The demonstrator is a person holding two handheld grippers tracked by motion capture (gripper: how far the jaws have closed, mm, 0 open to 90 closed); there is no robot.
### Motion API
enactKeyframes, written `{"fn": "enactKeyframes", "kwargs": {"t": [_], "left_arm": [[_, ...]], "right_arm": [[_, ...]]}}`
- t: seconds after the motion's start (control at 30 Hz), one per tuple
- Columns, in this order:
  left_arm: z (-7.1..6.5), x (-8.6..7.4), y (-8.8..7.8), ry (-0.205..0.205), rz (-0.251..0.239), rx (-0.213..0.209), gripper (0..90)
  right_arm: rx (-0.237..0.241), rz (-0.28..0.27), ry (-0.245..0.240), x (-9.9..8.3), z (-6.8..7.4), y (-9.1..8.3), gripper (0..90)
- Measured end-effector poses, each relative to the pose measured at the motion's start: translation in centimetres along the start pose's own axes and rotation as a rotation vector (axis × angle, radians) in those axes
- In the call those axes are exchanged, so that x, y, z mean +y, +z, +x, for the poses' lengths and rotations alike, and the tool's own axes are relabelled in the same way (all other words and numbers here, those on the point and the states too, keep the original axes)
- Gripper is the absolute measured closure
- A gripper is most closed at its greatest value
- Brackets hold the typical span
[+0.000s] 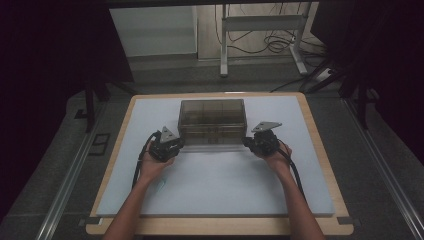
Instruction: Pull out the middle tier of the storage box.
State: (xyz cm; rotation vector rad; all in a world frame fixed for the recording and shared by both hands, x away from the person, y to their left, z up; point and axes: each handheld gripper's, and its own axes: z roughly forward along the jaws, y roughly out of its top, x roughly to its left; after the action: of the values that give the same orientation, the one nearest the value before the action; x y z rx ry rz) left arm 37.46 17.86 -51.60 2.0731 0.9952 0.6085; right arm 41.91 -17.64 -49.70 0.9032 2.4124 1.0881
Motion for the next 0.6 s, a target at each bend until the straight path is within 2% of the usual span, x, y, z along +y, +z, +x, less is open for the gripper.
{"fn": "enactKeyframes", "kwargs": {"t": [0.6], "left_arm": [[-0.47, -0.64, -0.5, -0.003, -0.019, -0.008, 77.6]], "right_arm": [[0.011, -0.01, 0.008, -0.54, 0.46, -0.52, 77.9]]}}
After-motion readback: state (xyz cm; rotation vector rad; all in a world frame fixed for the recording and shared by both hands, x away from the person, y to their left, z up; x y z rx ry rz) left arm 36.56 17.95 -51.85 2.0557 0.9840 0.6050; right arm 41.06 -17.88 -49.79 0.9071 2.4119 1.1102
